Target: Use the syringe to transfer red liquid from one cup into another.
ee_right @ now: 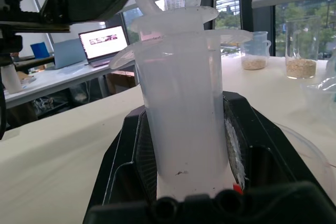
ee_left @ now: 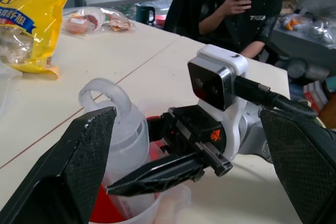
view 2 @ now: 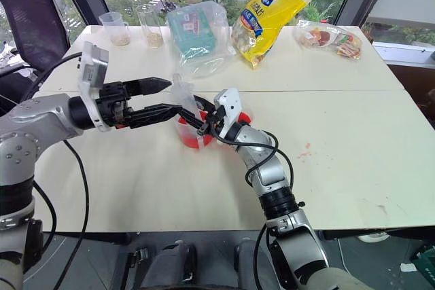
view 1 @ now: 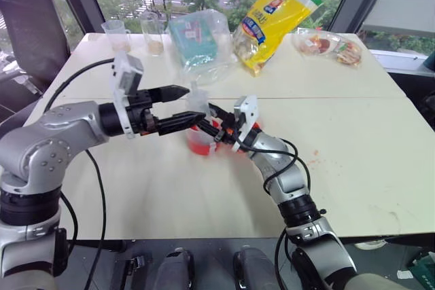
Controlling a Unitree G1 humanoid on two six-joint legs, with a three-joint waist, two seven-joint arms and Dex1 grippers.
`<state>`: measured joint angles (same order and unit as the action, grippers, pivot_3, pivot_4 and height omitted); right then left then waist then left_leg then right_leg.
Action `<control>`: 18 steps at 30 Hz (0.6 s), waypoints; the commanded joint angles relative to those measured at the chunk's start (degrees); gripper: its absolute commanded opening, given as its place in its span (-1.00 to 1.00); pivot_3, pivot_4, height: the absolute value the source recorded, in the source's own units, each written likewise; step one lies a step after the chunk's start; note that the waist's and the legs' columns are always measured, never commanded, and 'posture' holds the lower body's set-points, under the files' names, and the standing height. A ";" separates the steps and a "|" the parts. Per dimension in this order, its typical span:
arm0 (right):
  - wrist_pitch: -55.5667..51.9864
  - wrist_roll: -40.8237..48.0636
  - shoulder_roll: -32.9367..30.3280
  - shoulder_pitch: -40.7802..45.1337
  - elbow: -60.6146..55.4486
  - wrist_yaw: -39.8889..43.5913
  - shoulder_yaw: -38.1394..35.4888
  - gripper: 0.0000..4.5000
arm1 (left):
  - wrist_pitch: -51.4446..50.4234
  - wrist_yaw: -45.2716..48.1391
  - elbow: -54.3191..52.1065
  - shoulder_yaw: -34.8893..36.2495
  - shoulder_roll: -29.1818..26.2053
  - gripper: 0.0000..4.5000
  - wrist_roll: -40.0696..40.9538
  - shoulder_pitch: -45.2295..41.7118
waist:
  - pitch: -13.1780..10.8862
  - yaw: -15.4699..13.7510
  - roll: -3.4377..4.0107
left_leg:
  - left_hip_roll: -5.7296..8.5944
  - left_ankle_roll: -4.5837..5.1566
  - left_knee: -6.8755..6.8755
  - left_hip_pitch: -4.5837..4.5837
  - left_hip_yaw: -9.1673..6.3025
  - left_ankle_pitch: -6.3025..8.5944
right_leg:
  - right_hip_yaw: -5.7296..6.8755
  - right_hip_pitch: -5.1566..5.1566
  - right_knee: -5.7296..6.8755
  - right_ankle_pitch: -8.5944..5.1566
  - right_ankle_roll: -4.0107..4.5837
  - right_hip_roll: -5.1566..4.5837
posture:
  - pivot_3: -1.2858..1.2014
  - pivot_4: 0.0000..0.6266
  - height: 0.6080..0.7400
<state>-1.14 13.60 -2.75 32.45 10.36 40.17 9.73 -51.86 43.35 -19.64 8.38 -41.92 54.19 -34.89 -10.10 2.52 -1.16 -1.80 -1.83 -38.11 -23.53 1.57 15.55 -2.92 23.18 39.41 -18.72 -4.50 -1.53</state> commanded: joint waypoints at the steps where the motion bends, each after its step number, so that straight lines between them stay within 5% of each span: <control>1: 1.06 -0.09 0.24 0.30 -1.65 0.84 0.90 -0.38 | 2.16 0.71 1.52 -1.23 1.23 1.00 -2.04 -2.13 | 0.00 0.00 0.00 | 0.00 0.00 0.00 0.00 0.00 0.00 | 0.00 0.00 0.00 0.00 0.00 0.00 | 0.03 -0.52 1.00; 8: 1.10 -0.60 0.20 0.38 -2.01 0.75 1.36 -0.38 | 4.58 2.15 7.13 -3.25 5.90 1.00 -4.96 -5.04 | 0.00 0.00 0.00 | 0.00 -0.02 -0.01 0.01 0.00 -0.01 | 0.00 0.00 0.01 0.00 0.00 0.01 | 0.03 -0.52 1.00; 12: 1.06 -0.79 0.06 0.49 -1.92 0.74 1.34 -0.38 | 4.87 3.07 8.03 -3.06 7.07 0.42 -5.69 -5.50 | 0.00 0.04 0.00 | -0.01 -0.02 -0.01 0.01 0.00 -0.01 | 0.00 0.00 0.01 0.00 0.00 0.01 | 0.03 -0.52 1.00; 18: 0.73 -0.89 -0.16 0.34 -1.95 1.40 1.64 -0.38 | 4.59 3.12 8.25 -2.35 8.10 -0.89 -5.66 -6.15 | 0.00 0.02 0.00 | -0.01 -0.03 -0.02 0.02 0.00 -0.02 | 0.00 0.00 0.04 0.00 0.00 0.01 | 0.03 -0.52 1.00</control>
<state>-0.72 12.59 -3.35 32.37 10.29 41.15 10.29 -47.97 45.69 -9.25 5.75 -34.47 47.49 -39.10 -10.10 2.53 -1.17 -1.81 -1.86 -38.13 -23.52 1.57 15.53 -2.92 23.19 39.45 -18.72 -4.50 -1.52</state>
